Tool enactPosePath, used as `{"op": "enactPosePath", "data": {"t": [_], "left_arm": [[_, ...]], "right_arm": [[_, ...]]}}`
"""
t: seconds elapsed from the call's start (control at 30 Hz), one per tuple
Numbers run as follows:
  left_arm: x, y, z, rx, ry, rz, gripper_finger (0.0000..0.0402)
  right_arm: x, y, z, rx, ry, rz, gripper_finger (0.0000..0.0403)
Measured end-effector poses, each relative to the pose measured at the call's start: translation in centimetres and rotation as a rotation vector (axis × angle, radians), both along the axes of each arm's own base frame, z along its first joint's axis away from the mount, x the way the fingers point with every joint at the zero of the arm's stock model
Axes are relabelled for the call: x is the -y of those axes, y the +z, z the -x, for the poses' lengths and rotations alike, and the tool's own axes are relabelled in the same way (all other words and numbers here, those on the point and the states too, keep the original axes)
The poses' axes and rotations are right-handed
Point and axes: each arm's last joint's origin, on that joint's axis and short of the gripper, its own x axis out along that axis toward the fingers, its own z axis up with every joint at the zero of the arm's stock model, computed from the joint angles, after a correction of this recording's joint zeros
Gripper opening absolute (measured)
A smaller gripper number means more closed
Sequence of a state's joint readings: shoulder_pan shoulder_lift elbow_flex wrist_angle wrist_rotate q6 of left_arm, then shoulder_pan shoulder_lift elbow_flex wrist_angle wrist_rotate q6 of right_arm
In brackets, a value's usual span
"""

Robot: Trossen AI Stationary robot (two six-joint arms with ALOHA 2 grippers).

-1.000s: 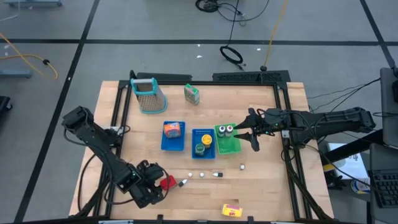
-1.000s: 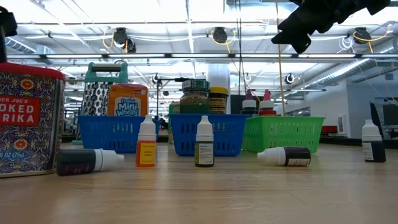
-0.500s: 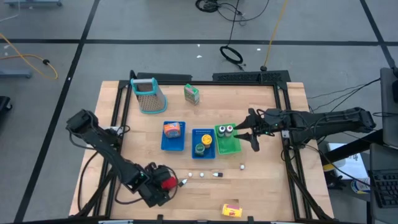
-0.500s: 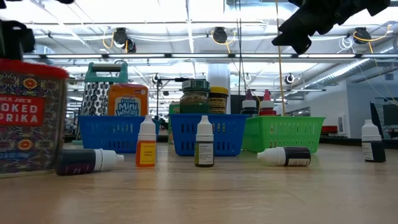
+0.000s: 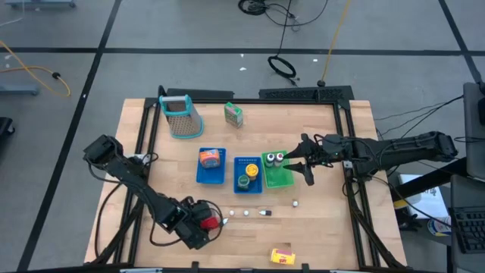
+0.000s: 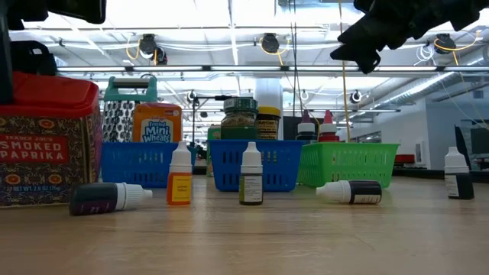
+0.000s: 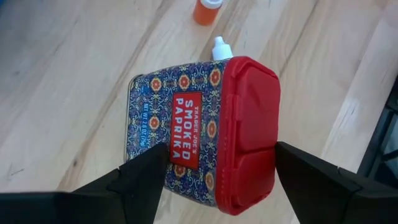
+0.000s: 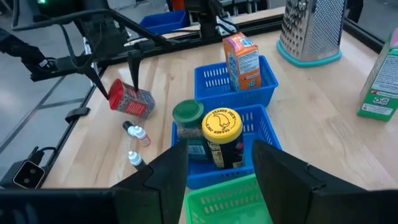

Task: Pick & Place Kitchen Items
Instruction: Put the red spice can into the right blue bin

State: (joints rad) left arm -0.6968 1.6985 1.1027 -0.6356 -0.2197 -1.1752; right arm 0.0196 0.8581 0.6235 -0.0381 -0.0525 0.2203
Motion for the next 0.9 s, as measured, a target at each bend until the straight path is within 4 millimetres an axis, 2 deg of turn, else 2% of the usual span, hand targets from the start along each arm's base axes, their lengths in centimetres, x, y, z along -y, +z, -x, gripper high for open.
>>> {"op": "enactPosePath", "data": {"t": [0.27,0.43,0.8,0.9], "left_arm": [[-1.0,1.3,0.4,0.006,-0.011,-0.023,0.0289],[-1.6,1.0,1.0,-0.042,0.017,-0.099,0.0289],[-1.6,1.1,0.9,-0.011,0.028,-0.124,0.0289],[-1.6,1.1,0.8,-0.006,0.029,-0.130,0.0278]], "right_arm": [[0.0,0.1,0.0,0.012,0.002,-0.003,0.0171],[0.0,0.1,0.0,0.012,0.003,-0.004,0.0171],[0.0,0.1,0.0,0.012,0.004,-0.004,0.0171],[0.0,0.1,0.0,0.012,0.004,-0.004,0.0171]]}}
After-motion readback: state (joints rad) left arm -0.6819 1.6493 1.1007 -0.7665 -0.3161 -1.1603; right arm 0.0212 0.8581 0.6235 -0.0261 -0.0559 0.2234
